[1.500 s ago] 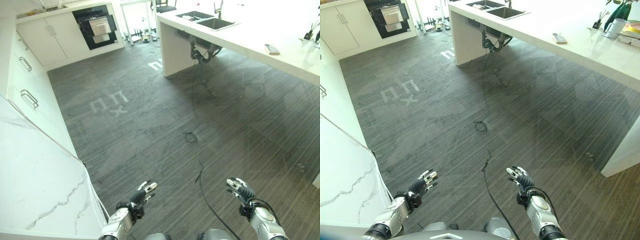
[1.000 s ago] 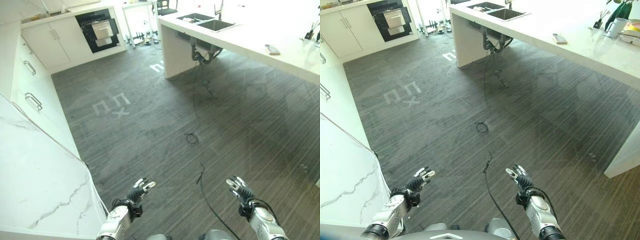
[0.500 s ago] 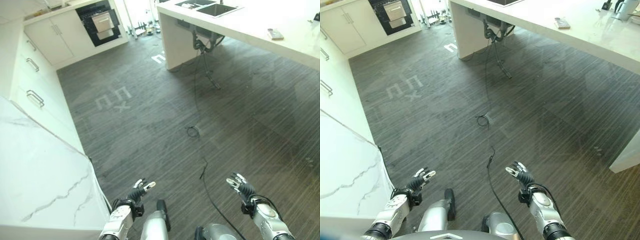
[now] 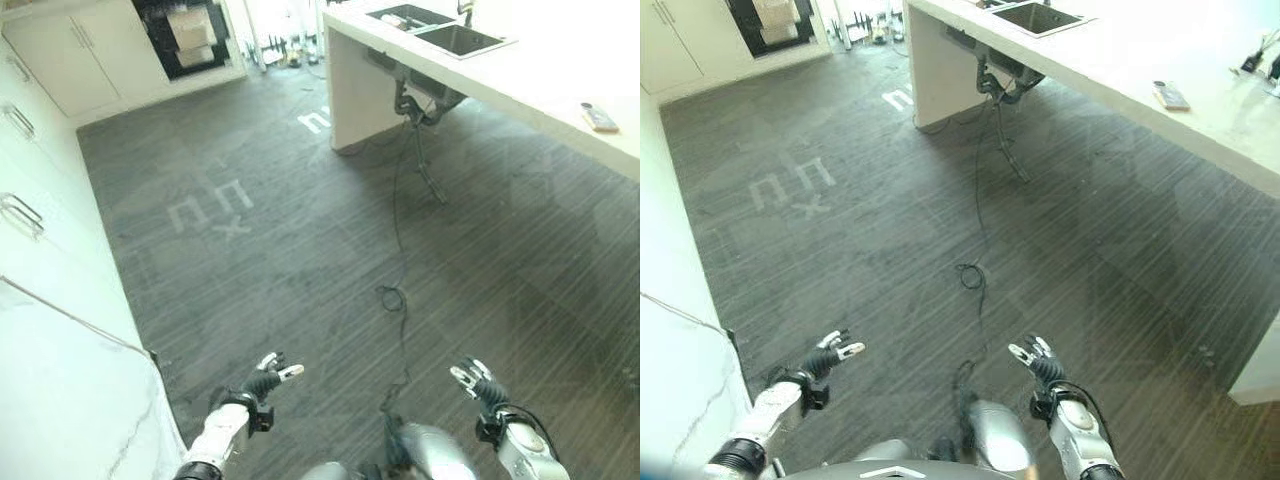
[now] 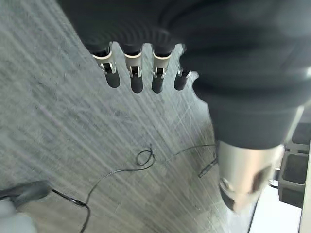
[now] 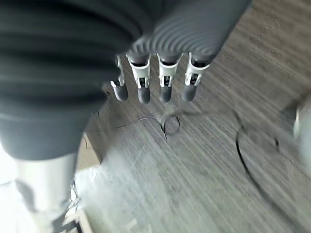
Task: Place the dishes in the dishwasher.
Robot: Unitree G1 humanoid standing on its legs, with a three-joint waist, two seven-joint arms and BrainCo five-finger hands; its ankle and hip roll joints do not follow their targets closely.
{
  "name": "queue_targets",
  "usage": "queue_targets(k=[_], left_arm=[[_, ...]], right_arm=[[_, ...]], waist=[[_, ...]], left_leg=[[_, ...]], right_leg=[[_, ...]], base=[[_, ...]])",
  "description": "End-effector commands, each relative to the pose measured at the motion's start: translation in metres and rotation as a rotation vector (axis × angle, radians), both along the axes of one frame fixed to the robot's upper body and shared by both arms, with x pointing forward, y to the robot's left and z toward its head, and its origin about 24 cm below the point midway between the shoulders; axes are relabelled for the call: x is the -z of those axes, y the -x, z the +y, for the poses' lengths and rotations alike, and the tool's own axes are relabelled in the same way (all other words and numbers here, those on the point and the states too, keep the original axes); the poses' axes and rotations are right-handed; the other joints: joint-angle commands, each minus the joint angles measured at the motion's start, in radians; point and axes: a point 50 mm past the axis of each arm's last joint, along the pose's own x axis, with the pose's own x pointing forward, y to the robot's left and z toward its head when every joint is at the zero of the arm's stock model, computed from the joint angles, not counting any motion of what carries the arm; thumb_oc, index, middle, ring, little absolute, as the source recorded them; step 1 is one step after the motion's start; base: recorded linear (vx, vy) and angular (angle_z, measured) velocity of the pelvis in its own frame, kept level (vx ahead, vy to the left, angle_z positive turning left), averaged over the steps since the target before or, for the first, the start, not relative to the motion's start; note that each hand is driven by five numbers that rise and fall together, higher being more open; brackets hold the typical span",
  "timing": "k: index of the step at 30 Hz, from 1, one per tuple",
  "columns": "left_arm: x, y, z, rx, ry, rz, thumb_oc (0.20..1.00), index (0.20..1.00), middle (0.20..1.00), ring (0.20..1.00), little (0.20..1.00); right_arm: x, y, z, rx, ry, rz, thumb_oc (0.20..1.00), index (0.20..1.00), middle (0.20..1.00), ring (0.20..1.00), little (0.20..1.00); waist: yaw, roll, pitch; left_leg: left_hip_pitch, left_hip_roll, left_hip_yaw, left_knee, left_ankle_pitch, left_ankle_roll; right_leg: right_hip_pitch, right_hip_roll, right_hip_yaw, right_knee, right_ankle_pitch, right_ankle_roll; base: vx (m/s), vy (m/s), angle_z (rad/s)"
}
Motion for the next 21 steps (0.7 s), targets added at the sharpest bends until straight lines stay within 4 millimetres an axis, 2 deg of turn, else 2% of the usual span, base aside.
queue_targets(k=[1, 2, 3, 4, 6, 7, 8, 9, 10, 11, 12, 13, 14, 15, 16, 17, 18, 19, 21], left_arm=[[-0.001, 0.002, -0.016, 0.072, -0.007, -0.060, 1.000, 1.000, 1.000, 1.000, 1.000], [0.001, 0.006, -0.018, 0.082, -0.015, -0.055, 1.000, 1.000, 1.000, 1.000, 1.000], [0.004, 0.011, -0.020, 0.093, -0.029, -0.049, 1.000, 1.000, 1.000, 1.000, 1.000], [0.006, 0.012, -0.020, 0.081, -0.034, -0.037, 1.000, 1.000, 1.000, 1.000, 1.000], [0.008, 0.013, -0.019, 0.062, -0.027, -0.022, 1.000, 1.000, 1.000, 1.000, 1.000], [0.011, 0.015, -0.021, 0.056, -0.010, -0.010, 1.000, 1.000, 1.000, 1.000, 1.000], [0.013, 0.016, -0.023, 0.052, 0.005, -0.004, 1.000, 1.000, 1.000, 1.000, 1.000], [0.013, 0.017, -0.023, 0.052, 0.006, -0.004, 1.000, 1.000, 1.000, 1.000, 1.000], [0.013, 0.017, -0.024, 0.046, 0.015, -0.003, 1.000, 1.000, 1.000, 1.000, 1.000], [0.013, 0.017, -0.024, 0.045, 0.022, -0.004, 1.000, 1.000, 1.000, 1.000, 1.000], [0.012, 0.016, -0.024, 0.052, 0.027, -0.003, 1.000, 1.000, 1.000, 1.000, 1.000], [0.010, 0.013, -0.025, 0.062, 0.027, -0.008, 1.000, 1.000, 1.000, 1.000, 1.000], [0.009, 0.012, -0.025, 0.061, 0.028, -0.011, 1.000, 1.000, 1.000, 1.000, 1.000], [0.009, 0.013, -0.024, 0.053, 0.025, -0.011, 1.000, 1.000, 1.000, 1.000, 1.000], [0.010, 0.014, -0.024, 0.047, 0.025, -0.011, 1.000, 1.000, 1.000, 1.000, 1.000], [0.011, 0.016, -0.024, 0.034, 0.028, -0.010, 1.000, 1.000, 1.000, 1.000, 1.000], [0.011, 0.016, -0.023, 0.028, 0.030, -0.010, 1.000, 1.000, 1.000, 1.000, 1.000], [0.011, 0.017, -0.022, 0.020, 0.033, -0.006, 1.000, 1.000, 1.000, 1.000, 1.000], [0.013, 0.023, -0.019, 0.011, 0.038, 0.001, 1.000, 1.000, 1.000, 1.000, 1.000]], right_arm=[[-0.021, -0.018, -0.010, -0.019, 0.018, -0.146, 1.000, 1.000, 1.000, 1.000, 1.000], [-0.020, -0.017, -0.010, -0.019, 0.021, -0.144, 1.000, 1.000, 1.000, 1.000, 1.000], [-0.020, -0.016, -0.011, -0.023, 0.026, -0.142, 1.000, 1.000, 1.000, 1.000, 1.000], [-0.022, -0.017, -0.012, -0.039, 0.034, -0.138, 1.000, 1.000, 1.000, 1.000, 1.000], [-0.021, -0.018, -0.012, -0.045, 0.038, -0.131, 1.000, 1.000, 1.000, 1.000, 1.000], [-0.022, -0.020, -0.012, -0.041, 0.035, -0.133, 1.000, 1.000, 1.000, 1.000, 1.000], [-0.025, -0.024, -0.012, -0.063, 0.057, -0.144, 1.000, 1.000, 1.000, 1.000, 1.000], [-0.026, -0.025, -0.012, -0.068, 0.062, -0.146, 1.000, 1.000, 1.000, 1.000, 1.000], [-0.029, -0.026, -0.014, -0.082, 0.085, -0.152, 1.000, 1.000, 1.000, 1.000, 1.000], [-0.031, -0.027, -0.017, -0.082, 0.094, -0.154, 1.000, 1.000, 1.000, 1.000, 1.000], [-0.033, -0.027, -0.022, -0.071, 0.100, -0.156, 1.000, 1.000, 1.000, 1.000, 1.000], [-0.036, -0.029, -0.025, -0.064, 0.105, -0.169, 1.000, 1.000, 1.000, 1.000, 1.000], [-0.037, -0.030, -0.026, -0.070, 0.108, -0.176, 1.000, 1.000, 1.000, 1.000, 1.000], [-0.038, -0.034, -0.024, -0.076, 0.106, -0.184, 1.000, 1.000, 1.000, 1.000, 1.000], [-0.039, -0.036, -0.023, -0.079, 0.106, -0.183, 1.000, 1.000, 1.000, 1.000, 1.000], [-0.039, -0.039, -0.022, -0.082, 0.108, -0.181, 1.000, 1.000, 1.000, 1.000, 1.000], [-0.039, -0.039, -0.022, -0.083, 0.109, -0.178, 1.000, 1.000, 1.000, 1.000, 1.000], [-0.037, -0.038, -0.020, -0.089, 0.111, -0.164, 1.000, 1.000, 1.000, 1.000, 1.000], [-0.033, -0.034, -0.018, -0.106, 0.112, -0.146, 1.000, 1.000, 1.000, 1.000, 1.000]], waist=[[-0.024, 0.041, -0.020], [-0.023, 0.045, -0.026], [-0.025, 0.042, -0.029], [-0.029, 0.048, -0.043], [-0.038, 0.052, -0.053], [-0.041, 0.060, -0.061], [-0.025, 0.067, -0.066], [-0.023, 0.064, -0.069], [-0.021, 0.067, -0.065], [-0.019, 0.065, -0.058], [-0.014, 0.057, -0.043], [-0.004, 0.049, -0.023], [0.006, 0.052, -0.014], [0.019, 0.048, -0.011], [0.020, 0.045, -0.011], [0.022, 0.045, -0.009], [0.025, 0.049, -0.010], [0.030, 0.079, -0.013], [0.047, 0.092, -0.025]], left_leg=[[0.032, 0.026, -0.028, -0.106, 0.075, -0.050], [0.051, 0.023, -0.031, -0.106, 0.063, -0.052], [0.074, 0.015, -0.022, -0.106, 0.056, -0.053], [0.105, 0.015, -0.019, -0.106, 0.033, -0.056], [0.129, 0.015, -0.026, -0.106, 0.026, -0.059], [0.177, 0.030, -0.026, -0.106, 0.131, -0.089], [0.226, 0.046, -0.008, -0.106, 0.294, -0.142], [0.226, 0.044, -0.005, -0.106, 0.317, -0.148], [0.198, 0.056, 0.001, -0.009, 0.400, -0.180], [0.145, 0.076, 0.019, 0.098, 0.447, -0.202], [0.048, 0.138, 0.042, 0.265, 0.458, -0.217], [-0.063, 0.156, 0.047, 0.332, 0.439, -0.189], [-0.097, 0.132, 0.039, 0.280, 0.412, -0.170], [-0.108, 0.114, 0.045, 0.175, 0.393, -0.152], [-0.095, 0.125, 0.071, 0.109, 0.397, -0.151], [-0.086, 0.127, 0.092, -0.026, 0.404, -0.153], [-0.092, 0.125, 0.084, -0.106, 0.410, -0.156], [-0.191, 0.160, 0.029, -0.106, 0.375, -0.174], [-0.277, 0.193, -0.034, -0.106, 0.358, -0.192]], right_leg=[[0.095, -0.038, -0.004, -0.103, 0.096, 0.114], [0.089, -0.040, -0.013, -0.103, 0.096, 0.111], [0.100, -0.048, -0.030, -0.103, 0.117, 0.096], [0.133, -0.043, -0.042, -0.103, 0.113, 0.074], [0.151, -0.029, -0.019, -0.103, 0.115, 0.061], [0.190, -0.003, -0.002, -0.103, 0.106, 0.035], [0.240, 0.000, -0.025, -0.103, 0.077, 0.010], [0.242, -0.003, -0.025, -0.103, 0.074, 0.007], [0.266, 0.002, -0.024, -0.103, 0.054, -0.012], [0.295, 0.002, -0.026, -0.103, 0.037, -0.028], [0.351, 0.005, -0.027, -0.103, -0.005, -0.051], [0.377, 0.001, -0.020, -0.103, -0.011, -0.064], [0.402, 0.005, -0.004, -0.103, -0.020, -0.059], [0.414, 0.008, 0.025, -0.103, -0.023, -0.050], [0.419, 0.007, 0.028, -0.103, -0.025, -0.045], [0.435, 0.010, 0.039, -0.103, -0.032, -0.035], [0.444, 0.016, 0.050, -0.103, -0.038, -0.030], [0.461, 0.055, 0.067, -0.103, -0.054, -0.027], [0.472, 0.073, 0.089, -0.103, -0.070, -0.023]], base=[[0.56, -0.137, -0.42], [0.59, -0.169, -0.17], [0.66, -0.233, -0.16], [0.58, -0.224, -0.36], [0.58, -0.236, -0.15], [0.81, -0.388, 0.07], [0.66, -0.336, 0.00], [0.54, -0.285, -0.10], [0.33, -0.197, -0.16], [0.49, -0.317, -0.07], [0.38, -0.305, -0.06], [0.38, -0.236, 0.01], [0.34, -0.096, -0.23], [0.35, -0.005, -0.63], [0.41, 0.057, -1.13], [0.36, 0.118, -1.27], [0.48, 0.236, -0.93], [0.47, 0.249, -0.62], [0.43, 0.220, -0.49]])
